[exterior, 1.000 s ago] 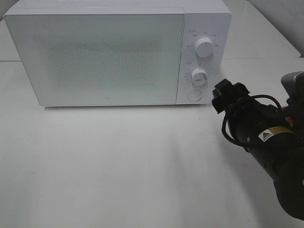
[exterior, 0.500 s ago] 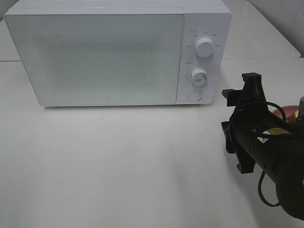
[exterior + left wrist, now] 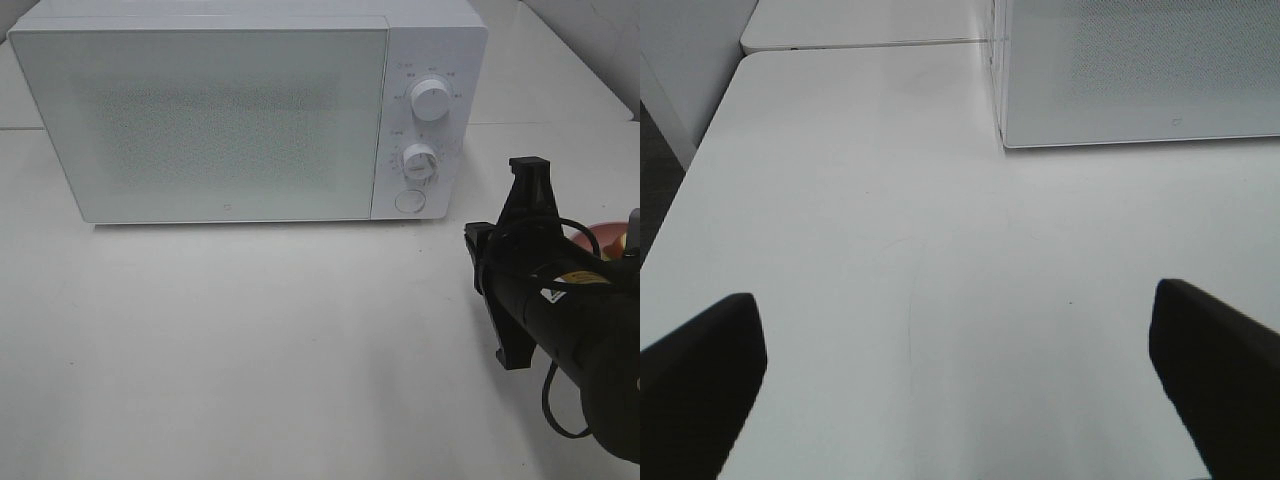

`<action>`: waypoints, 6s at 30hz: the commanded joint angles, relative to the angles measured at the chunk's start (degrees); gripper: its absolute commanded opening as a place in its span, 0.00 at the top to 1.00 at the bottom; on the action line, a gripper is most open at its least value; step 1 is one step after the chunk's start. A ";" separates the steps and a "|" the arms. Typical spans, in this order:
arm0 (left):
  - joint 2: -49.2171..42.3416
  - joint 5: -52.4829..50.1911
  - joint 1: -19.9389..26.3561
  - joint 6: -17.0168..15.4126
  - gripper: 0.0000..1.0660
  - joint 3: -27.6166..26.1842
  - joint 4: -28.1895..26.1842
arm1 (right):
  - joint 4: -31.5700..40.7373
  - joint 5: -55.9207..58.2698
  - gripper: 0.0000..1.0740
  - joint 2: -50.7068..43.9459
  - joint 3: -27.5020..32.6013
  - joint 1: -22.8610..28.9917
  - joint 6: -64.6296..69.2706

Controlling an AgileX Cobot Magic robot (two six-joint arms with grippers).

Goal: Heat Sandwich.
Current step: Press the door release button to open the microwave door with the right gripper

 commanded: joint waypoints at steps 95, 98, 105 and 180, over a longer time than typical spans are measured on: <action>-1.60 0.17 -0.11 -0.11 0.01 0.06 0.00 | -17.42 -0.29 0.99 28.65 -30.31 -18.62 7.05; -1.60 0.17 -0.11 -0.11 0.01 0.06 0.00 | -17.36 -0.40 0.99 28.65 -30.94 -18.62 6.93; -1.60 0.17 -0.11 -0.11 0.01 0.06 0.00 | -16.96 -4.87 0.99 29.39 -34.38 -19.31 5.67; -1.60 0.17 -0.11 -0.11 0.01 0.06 0.00 | -16.96 8.08 0.99 24.69 -28.99 -17.70 2.12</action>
